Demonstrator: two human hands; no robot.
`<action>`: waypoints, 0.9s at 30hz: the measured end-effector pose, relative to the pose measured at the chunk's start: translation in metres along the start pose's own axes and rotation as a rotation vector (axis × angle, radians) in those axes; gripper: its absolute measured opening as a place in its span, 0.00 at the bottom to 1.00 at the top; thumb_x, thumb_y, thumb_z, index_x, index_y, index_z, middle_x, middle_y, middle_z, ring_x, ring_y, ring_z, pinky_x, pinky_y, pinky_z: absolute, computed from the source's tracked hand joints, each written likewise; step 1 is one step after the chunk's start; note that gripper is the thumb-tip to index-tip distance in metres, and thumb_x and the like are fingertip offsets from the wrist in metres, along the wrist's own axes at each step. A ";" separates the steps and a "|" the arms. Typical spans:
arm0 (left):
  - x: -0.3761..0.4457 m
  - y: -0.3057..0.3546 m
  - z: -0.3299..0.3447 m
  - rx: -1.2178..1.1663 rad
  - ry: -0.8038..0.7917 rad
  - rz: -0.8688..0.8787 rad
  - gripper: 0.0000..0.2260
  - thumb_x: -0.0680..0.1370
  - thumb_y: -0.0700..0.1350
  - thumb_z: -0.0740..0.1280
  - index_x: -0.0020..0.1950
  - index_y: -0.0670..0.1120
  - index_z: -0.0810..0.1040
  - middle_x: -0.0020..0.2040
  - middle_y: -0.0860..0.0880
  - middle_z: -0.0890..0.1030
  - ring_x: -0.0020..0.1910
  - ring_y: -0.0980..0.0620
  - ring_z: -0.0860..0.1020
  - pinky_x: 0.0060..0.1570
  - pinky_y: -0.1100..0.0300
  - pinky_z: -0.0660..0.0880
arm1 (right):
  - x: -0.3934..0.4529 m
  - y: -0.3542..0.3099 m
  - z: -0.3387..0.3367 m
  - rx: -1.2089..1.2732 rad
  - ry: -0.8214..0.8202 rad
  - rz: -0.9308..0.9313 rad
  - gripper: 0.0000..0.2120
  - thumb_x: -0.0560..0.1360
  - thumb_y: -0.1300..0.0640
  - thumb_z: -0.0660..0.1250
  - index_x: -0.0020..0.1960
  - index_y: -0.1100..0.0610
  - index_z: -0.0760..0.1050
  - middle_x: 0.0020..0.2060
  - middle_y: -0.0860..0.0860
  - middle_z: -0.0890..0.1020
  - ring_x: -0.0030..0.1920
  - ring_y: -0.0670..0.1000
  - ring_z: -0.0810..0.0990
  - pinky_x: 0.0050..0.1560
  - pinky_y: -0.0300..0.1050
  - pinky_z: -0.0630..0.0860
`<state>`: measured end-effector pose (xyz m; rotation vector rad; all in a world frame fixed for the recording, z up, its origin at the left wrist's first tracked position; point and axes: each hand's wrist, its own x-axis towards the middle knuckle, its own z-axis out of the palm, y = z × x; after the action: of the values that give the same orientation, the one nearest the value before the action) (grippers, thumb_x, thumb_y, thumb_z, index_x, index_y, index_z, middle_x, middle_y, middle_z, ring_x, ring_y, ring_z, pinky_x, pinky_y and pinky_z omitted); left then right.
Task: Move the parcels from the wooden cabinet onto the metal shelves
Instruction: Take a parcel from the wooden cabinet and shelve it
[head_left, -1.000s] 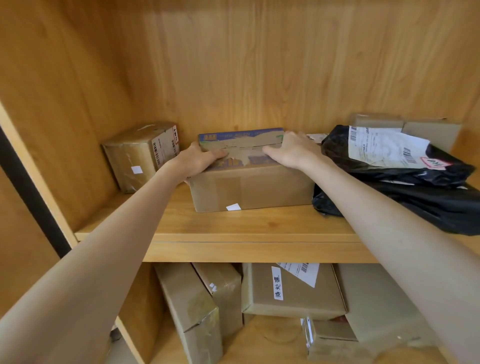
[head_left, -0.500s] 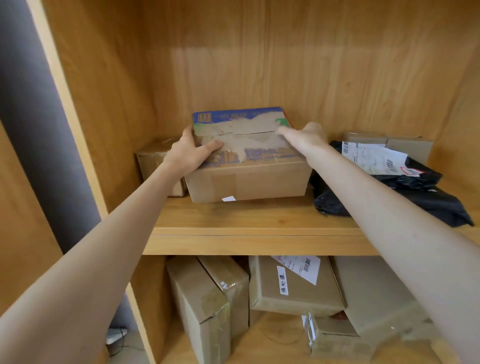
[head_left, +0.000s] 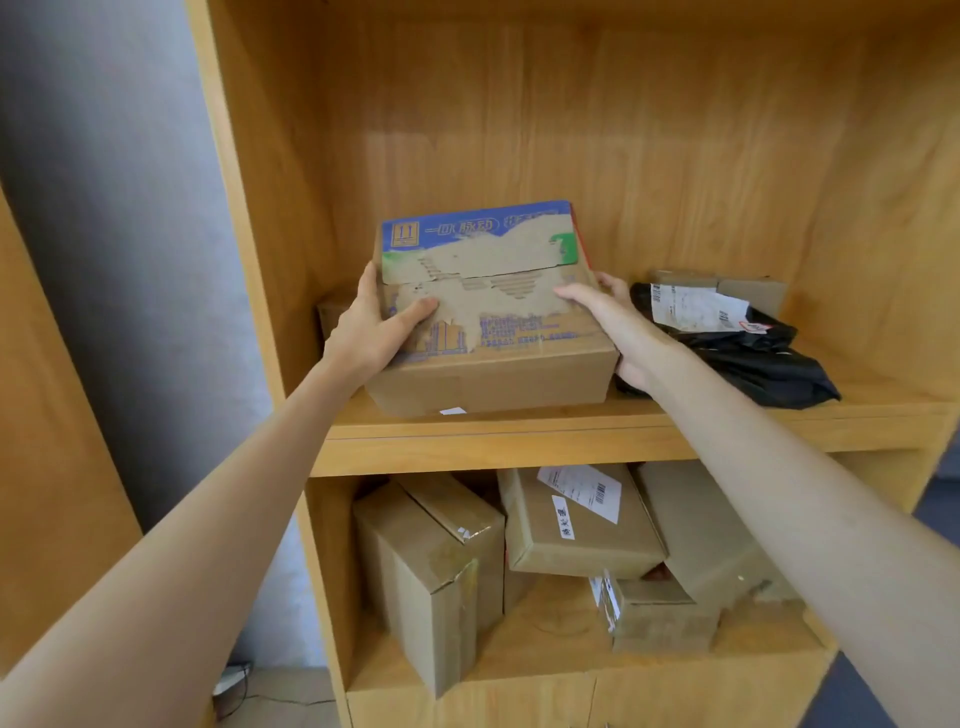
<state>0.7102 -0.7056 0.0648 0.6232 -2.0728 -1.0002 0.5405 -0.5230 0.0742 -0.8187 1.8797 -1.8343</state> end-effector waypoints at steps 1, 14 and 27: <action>-0.004 0.002 0.000 -0.023 -0.018 -0.012 0.38 0.75 0.58 0.68 0.77 0.51 0.51 0.60 0.56 0.72 0.60 0.52 0.75 0.65 0.49 0.69 | -0.006 0.001 0.000 0.019 -0.012 0.010 0.32 0.71 0.45 0.71 0.70 0.48 0.61 0.57 0.52 0.79 0.55 0.53 0.80 0.60 0.56 0.76; -0.057 0.044 0.012 -0.141 -0.130 -0.195 0.62 0.56 0.75 0.68 0.78 0.51 0.38 0.76 0.48 0.61 0.74 0.48 0.61 0.71 0.47 0.61 | -0.076 -0.014 -0.020 -0.220 0.156 -0.229 0.41 0.63 0.48 0.77 0.71 0.45 0.62 0.65 0.50 0.71 0.64 0.52 0.72 0.63 0.53 0.71; -0.130 0.140 0.080 -0.718 -0.101 -0.413 0.23 0.70 0.68 0.66 0.51 0.49 0.76 0.51 0.46 0.81 0.48 0.49 0.81 0.45 0.49 0.80 | -0.148 0.022 -0.090 -1.434 0.387 -1.144 0.42 0.58 0.53 0.80 0.69 0.53 0.68 0.64 0.63 0.71 0.63 0.62 0.66 0.63 0.55 0.61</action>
<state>0.7113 -0.5002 0.0911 0.6247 -1.5150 -1.9175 0.5914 -0.3592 0.0408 -2.4776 3.3247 -0.5700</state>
